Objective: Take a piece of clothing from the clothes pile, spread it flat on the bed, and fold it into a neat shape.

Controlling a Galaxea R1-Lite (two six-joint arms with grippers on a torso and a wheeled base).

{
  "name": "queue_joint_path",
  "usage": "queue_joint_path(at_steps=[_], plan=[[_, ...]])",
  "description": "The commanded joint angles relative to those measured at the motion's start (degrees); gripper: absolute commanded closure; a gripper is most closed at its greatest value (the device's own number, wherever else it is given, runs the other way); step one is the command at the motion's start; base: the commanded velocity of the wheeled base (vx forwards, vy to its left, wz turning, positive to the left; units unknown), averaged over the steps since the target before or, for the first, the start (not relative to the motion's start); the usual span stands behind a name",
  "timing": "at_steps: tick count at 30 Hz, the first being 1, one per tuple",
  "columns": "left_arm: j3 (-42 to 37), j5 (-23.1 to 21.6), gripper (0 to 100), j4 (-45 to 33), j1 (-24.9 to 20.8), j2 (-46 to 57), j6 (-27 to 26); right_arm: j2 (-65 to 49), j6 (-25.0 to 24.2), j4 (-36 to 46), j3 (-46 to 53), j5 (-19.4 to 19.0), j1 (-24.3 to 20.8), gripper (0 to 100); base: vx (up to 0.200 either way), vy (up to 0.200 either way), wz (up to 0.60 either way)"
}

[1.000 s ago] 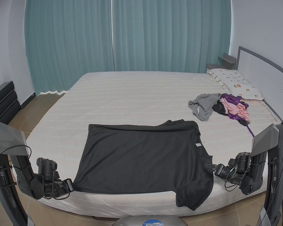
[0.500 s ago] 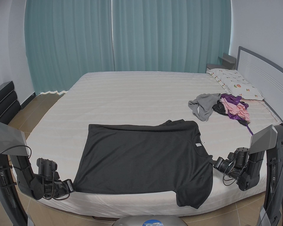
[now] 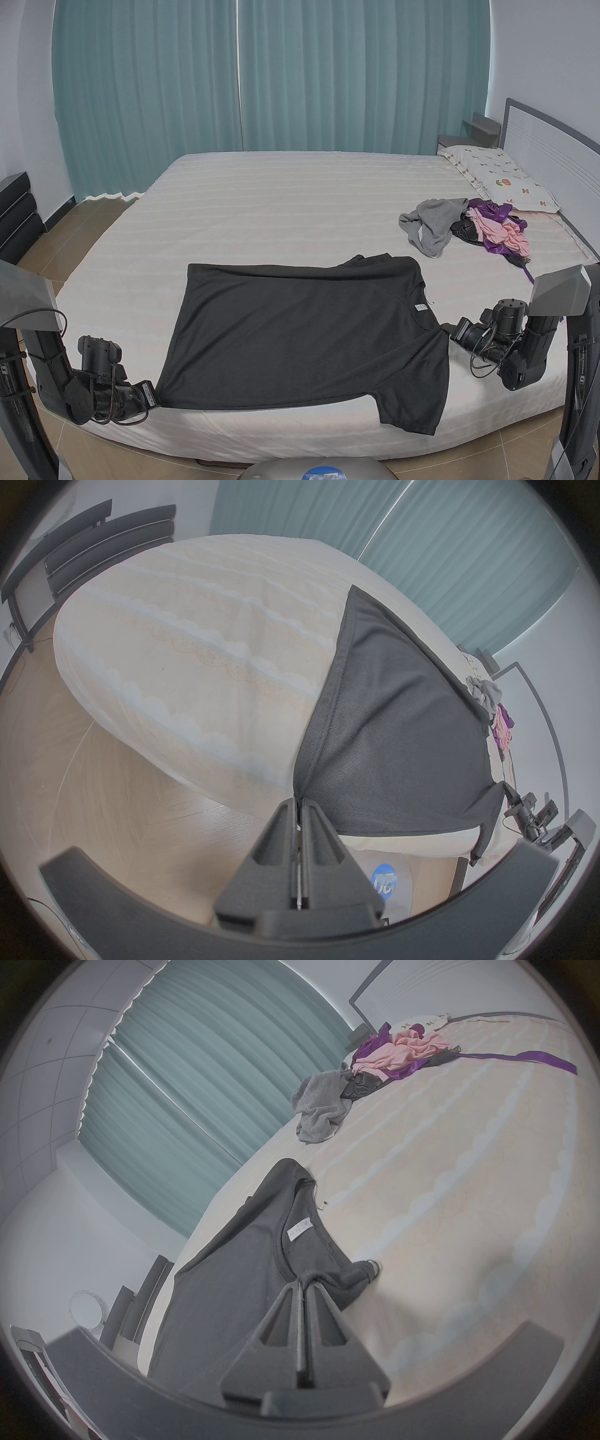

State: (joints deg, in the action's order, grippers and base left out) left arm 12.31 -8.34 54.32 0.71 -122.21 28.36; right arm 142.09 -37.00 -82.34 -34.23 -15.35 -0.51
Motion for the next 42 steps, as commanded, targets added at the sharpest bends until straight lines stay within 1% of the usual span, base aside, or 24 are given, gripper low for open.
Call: queue_joint_path(at_steps=[1,6,18,21,23,25,32,33,36,40,42], plan=[[0.0,0.0,100,0.1,0.0,0.0,0.0,0.1,0.0,1.8,-3.3,0.0,-0.2,100,0.000,0.000,0.00],[-0.1,-0.1,100,0.1,-0.1,-0.1,0.0,0.5,0.0,5.0,-5.9,0.0,-0.5,100,0.000,0.000,0.00],[0.0,-0.1,100,0.1,-0.1,-0.1,0.0,0.7,0.0,7.1,-9.0,0.1,-0.2,100,0.000,0.000,0.00],[0.0,-0.1,100,0.1,-0.1,-0.2,0.1,0.7,0.0,7.3,-10.1,0.5,-0.2,100,0.000,0.000,0.00],[0.0,-0.1,100,0.1,-0.2,-0.1,0.1,1.7,0.1,8.2,-11.4,1.7,-0.5,100,0.000,0.000,0.00],[0.0,-0.1,100,0.1,-0.1,-0.2,0.1,2.5,0.1,9.4,-12.1,2.2,-0.7,100,0.000,0.000,0.00],[0.0,-0.5,100,0.1,-0.1,-0.1,0.1,2.8,0.2,9.6,-11.7,2.2,-0.7,100,0.000,0.000,0.00],[0.0,-0.5,100,0.1,-0.1,-0.1,0.1,2.8,0.1,9.4,-11.7,2.2,-0.7,0,0.000,0.000,0.00],[0.0,-0.5,100,0.1,-0.1,-0.1,0.1,2.1,0.1,9.1,-11.0,2.2,-0.6,0,0.000,0.000,0.00],[0.0,-0.5,100,0.1,-0.1,0.0,0.1,-1.1,-0.2,8.9,-7.0,1.3,0.1,0,0.000,0.000,0.00],[0.0,-0.5,100,0.1,-0.1,0.0,0.1,-4.1,-0.2,8.5,-3.2,-1.4,1.3,0,0.000,0.000,0.00]])
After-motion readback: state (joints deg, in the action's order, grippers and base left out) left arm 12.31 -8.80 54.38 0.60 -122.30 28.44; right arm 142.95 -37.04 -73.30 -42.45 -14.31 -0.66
